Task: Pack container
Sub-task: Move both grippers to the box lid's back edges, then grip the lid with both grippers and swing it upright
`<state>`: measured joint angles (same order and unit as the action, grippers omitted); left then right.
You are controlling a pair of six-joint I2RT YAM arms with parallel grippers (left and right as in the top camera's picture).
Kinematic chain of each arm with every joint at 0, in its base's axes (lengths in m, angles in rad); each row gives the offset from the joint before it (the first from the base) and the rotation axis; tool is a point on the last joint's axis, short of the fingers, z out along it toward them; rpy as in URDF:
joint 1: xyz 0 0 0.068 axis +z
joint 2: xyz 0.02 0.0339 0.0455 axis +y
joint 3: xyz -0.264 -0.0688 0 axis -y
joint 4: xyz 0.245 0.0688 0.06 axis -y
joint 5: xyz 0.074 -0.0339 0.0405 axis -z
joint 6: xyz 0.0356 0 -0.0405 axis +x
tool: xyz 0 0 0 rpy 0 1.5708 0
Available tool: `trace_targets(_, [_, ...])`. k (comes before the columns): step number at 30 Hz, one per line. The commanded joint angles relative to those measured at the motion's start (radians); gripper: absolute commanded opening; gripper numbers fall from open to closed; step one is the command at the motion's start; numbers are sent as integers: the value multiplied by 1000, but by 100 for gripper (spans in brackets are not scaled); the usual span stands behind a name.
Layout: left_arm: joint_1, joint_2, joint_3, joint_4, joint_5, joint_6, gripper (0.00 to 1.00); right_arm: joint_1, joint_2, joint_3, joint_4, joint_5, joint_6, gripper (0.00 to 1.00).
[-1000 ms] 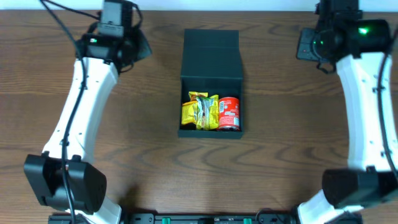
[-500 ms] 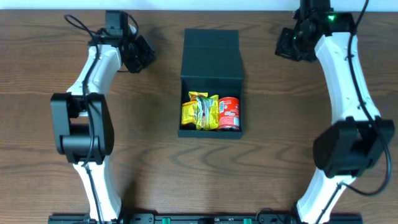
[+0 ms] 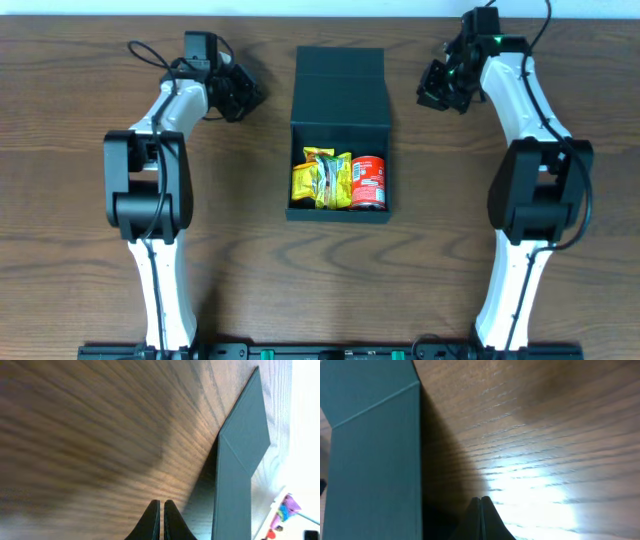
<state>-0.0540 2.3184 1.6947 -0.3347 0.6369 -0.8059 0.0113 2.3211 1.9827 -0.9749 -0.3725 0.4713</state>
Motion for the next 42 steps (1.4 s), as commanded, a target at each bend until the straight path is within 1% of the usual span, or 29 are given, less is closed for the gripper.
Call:
trace_targets(1, [-37,23,8,26,28,-63,6,6,27,-3,3,-54,41,1])
trace_targets(11, [-97,25,8,34,2,-67,6,50,37,-3,57,-37,67,2])
trace_targets(19, [-102,25,8,34,3,-67,6,82,38,-14,51,37,75,2])
trace_targets(24, [-102,25,8,33,10,-67,6,87,38,-61,69,53,120,2])
trace_targets(31, [-102,25,8,34,17,-67,6,88,38,-152,182,-53,147,2])
trace_targets(39, [-105,25,8,34,38,-72,6,106,38,-158,283,-159,193,2])
trace_targets(42, [-103,25,8,63,96,-100,6,113,38,-158,286,-164,198,1])
